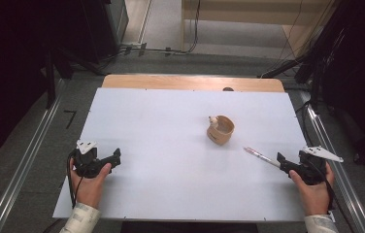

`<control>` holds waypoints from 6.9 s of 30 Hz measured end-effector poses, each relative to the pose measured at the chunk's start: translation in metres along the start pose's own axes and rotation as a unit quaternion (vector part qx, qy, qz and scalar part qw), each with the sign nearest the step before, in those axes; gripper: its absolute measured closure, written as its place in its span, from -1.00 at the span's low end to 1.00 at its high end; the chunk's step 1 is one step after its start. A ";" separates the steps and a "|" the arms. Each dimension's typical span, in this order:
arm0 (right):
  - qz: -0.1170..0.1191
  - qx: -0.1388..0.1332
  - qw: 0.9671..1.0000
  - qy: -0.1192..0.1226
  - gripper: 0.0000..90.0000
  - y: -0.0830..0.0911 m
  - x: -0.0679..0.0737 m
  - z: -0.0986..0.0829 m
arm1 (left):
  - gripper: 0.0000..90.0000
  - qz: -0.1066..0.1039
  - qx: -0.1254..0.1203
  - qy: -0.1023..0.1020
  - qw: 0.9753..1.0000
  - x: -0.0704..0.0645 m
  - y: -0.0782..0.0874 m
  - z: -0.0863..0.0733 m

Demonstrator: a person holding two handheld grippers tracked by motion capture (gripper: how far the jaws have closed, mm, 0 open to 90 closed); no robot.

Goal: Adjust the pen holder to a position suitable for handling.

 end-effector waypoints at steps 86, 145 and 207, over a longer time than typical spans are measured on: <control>0.089 0.006 0.995 0.032 -0.32 -0.058 0.099 0.065 | -0.88 0.003 0.013 -0.004 1.000 0.000 -0.003 -0.004; 0.135 0.065 0.987 0.050 0.58 -0.100 0.151 0.088 | -0.87 -0.002 0.019 -0.002 1.000 0.000 -0.004 -0.005; 0.003 0.012 0.994 -0.104 0.18 -0.119 0.013 0.133 | -0.88 -0.004 0.025 0.004 1.000 0.002 -0.004 -0.007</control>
Point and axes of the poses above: each handheld gripper's, and its own axes: y roughly backward along the jaws, z roughly out of its top, x roughly to its left, the point moved 6 cm from there along -y, roughly forward along the jaws, and after that the axes turned 4 degrees about -x, right-handed, at the moved point
